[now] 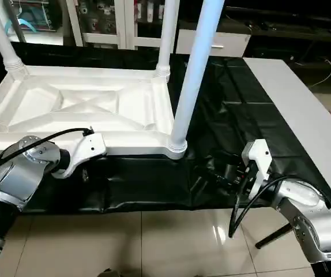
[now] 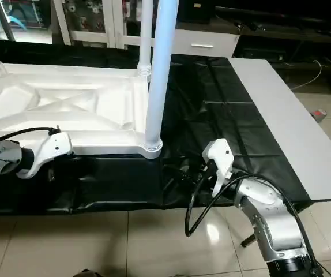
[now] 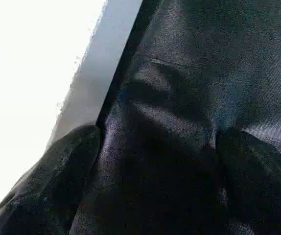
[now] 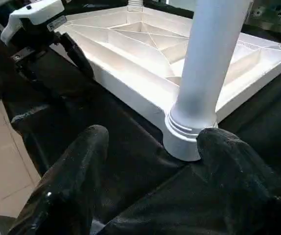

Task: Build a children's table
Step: Rotate leg to tighten

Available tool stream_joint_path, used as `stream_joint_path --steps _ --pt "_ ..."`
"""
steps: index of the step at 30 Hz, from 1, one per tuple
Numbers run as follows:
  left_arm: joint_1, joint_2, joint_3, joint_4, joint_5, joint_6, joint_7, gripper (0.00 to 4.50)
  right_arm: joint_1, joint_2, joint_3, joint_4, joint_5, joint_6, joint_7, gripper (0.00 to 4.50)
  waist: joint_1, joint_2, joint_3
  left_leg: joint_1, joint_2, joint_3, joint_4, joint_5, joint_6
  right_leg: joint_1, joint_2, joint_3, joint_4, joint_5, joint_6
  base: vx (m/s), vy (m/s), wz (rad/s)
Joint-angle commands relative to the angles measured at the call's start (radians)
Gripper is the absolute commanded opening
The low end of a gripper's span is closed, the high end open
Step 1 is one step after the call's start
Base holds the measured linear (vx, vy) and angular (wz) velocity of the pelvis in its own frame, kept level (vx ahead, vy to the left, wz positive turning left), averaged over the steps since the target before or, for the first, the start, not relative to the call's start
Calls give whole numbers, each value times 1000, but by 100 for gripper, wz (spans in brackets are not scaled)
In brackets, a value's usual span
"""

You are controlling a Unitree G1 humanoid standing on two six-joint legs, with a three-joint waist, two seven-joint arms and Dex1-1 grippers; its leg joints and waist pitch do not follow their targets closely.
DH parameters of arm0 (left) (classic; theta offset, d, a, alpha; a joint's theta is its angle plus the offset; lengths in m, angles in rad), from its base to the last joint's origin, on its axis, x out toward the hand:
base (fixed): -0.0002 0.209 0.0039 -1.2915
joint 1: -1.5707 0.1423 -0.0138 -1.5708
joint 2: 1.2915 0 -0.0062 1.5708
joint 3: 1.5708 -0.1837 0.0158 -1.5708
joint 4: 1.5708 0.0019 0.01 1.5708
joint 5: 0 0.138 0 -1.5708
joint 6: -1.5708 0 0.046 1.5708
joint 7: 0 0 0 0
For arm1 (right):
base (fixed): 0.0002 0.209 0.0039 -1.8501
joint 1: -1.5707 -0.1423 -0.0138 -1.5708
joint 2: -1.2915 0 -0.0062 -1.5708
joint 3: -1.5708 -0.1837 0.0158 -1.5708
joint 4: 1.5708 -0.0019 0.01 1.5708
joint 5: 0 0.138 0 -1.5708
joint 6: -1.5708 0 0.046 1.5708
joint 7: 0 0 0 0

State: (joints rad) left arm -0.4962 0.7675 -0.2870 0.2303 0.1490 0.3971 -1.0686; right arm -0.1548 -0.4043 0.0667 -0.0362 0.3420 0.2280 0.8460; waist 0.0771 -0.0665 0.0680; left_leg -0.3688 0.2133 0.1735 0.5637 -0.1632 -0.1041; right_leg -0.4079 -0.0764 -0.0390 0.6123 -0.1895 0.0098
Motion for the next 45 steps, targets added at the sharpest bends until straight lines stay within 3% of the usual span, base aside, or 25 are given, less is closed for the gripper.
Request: stream_joint_path --steps 1,6,7,8,10,11,12,13,14,16,18,23,24,25,28,29,30,31,32,35,36,38,41,44,45 --pt "9 3 50 -91 -60 38 -31 444 -7 3 -15 -6 -3 -4 -22 316 -1 17 -53 14 13 5 -63 -221 17 41 -42 34 -63 -134 -208 0 0 0" --pt "35 -60 132 -171 -191 37 -33 444 -32 50 -62 15 6 3 -112 316 2 21 -55 15 11 6 -62 -226 5 40 -37 32 -59 -111 -224 0 0 0" --pt "60 -123 188 -216 -263 6 9 444 -64 88 -103 45 9 3 -196 316 2 30 -54 15 10 6 -61 -222 0 40 -39 34 -57 -104 -225 0 0 0" --pt "73 -156 214 -238 -294 -6 35 444 -81 108 -123 60 12 6 -239 316 0 23 -55 13 11 8 -62 -226 -6 41 -41 33 -59 -103 -232 0 0 0" --pt "86 -187 235 -259 -318 -10 61 444 -99 123 -138 84 0 10 -290 316 4 24 -57 13 9 8 -59 -216 -6 42 -38 34 -57 -95 -228 0 0 0" --pt "95 -205 246 -272 -327 -8 78 444 -114 130 -142 110 -24 12 -333 316 3 30 -56 14 9 8 -59 -208 -8 41 -37 34 -56 -85 -225 0 0 0" --pt "110 -239 261 -290 -341 18 110 444 -150 135 -136 185 -89 -1 -423 316 1 29 -55 13 6 9 -60 -208 -10 42 -34 33 -58 -84 -218 0 0 0" --pt "112 -242 261 -291 -339 19 114 444 -156 136 -136 197 -95 -1 -435 316 -3 26 -55 13 4 9 -59 -202 -21 42 -32 32 -59 -92 -214 0 0 0" --pt "137 -270 253 -297 -310 44 168 444 -239 158 -135 366 -169 -19 -574 316 -6 27 -56 14 5 9 -58 -203 -29 40 -33 34 -58 -103 -209 0 0 0" --pt "150 -259 222 -281 -261 41 188 444 -310 171 -117 511 -204 -55 -629 316 -15 19 -58 15 0 10 -55 -221 -36 40 -32 33 -61 -139 -196 0 0 0" --pt "157 -251 211 -272 -238 44 204 444 -375 191 -101 638 -222 -89 -654 316 -23 24 -56 9 -2 8 -55 -227 -28 43 -32 33 -62 -155 -183 0 0 0" --pt "162 -238 226 -280 -227 81 254 444 -491 259 -63 831 -251 -136 -682 316 -33 21 -65 3 -1 7 -48 -126 2 50 -30 31 -41 10 -212 0 0 0" --pt "174 -222 236 -294 -226 94 261 444 -529 302 -51 892 -266 -155 -688 316 -37 17 -68 0 -1 8 -44 -86 24 50 -31 31 -32 65 -229 0 0 0" --pt "182 -217 247 -305 -233 103 265 444 -546 328 -40 917 -274 -168 -676 316 -40 10 -67 -2 -2 9 -44 -78 32 51 -29 30 -33 69 -232 0 0 0" --pt "196 -211 264 -324 -237 111 275 444 -576 375 -14 968 -296 -195 -649 316 -39 14 -65 5 5 11 -43 -77 55 44 -31 30 -31 81 -252 0 0 0" --pt "200 -208 266 -328 -236 112 274 444 -581 391 -4 979 -300 -194 -636 316 -37 16 -64 5 6 11 -44 -76 52 42 -30 30 -32 76 -253 0 0 0" --pt "206 -206 270 -337 -237 116 276 444 -587 407 9 999 -305 -194 -614 316 -37 2 -63 7 6 13 -44 -84 53 43 -30 29 -34 68 -249 0 0 0" --pt "211 -203 273 -344 -238 120 277 444 -588 419 35 1017 -322 -183 -588 316 -35 10 -61 6 7 11 -46 -104 48 43 -33 29 -33 42 -244 0 0 0" --pt "219 -198 278 -358 -240 127 281 444 -591 437 81 1052 -353 -165 -543 316 -37 9 -58 6 9 10 -49 -137 38 39 -33 29 -35 -1 -237 0 0 0" --pt "230 -191 291 -382 -248 137 290 444 -593 459 109 1089 -380 -196 -532 316 -43 -3 -47 3 11 6 -58 -236 -9 34 -38 31 -47 -135 -205 0 0 0" --pt "230 -191 291 -382 -248 137 290 444 -593 459 109 1089 -380 -196 -532 316 -44 0 -46 4 11 4 -59 -256 -18 33 -39 32 -48 -163 -199 0 0 0" --pt "238 -195 321 -410 -267 143 308 444 -621 487 63 1123 -353 -267 -566 316 -43 -6 -39 8 13 5 -60 -303 -33 24 -42 35 -56 -222 -183 0 0 0" --pt "244 -228 362 -436 -303 140 334 444 -667 522 -27 1145 -275 -323 -575 316 -42 -2 -29 9 13 3 -63 -332 -43 16 -38 35 -57 -237 -174 0 0 0" --pt "247 -250 380 -445 -317 142 353 444 -684 542 -66 1149 -231 -338 -547 316 -38 -2 -31 8 13 5 -60 -288 -28 18 -36 35 -49 -170 -182 0 0 0" --pt "247 -290 411 -448 -331 152 402 444 -697 564 -107 1154 -184 -360 -521 316 -39 4 -29 5 12 8 -58 -257 -18 18 -32 36 -45 -108 -189 0 0 0"
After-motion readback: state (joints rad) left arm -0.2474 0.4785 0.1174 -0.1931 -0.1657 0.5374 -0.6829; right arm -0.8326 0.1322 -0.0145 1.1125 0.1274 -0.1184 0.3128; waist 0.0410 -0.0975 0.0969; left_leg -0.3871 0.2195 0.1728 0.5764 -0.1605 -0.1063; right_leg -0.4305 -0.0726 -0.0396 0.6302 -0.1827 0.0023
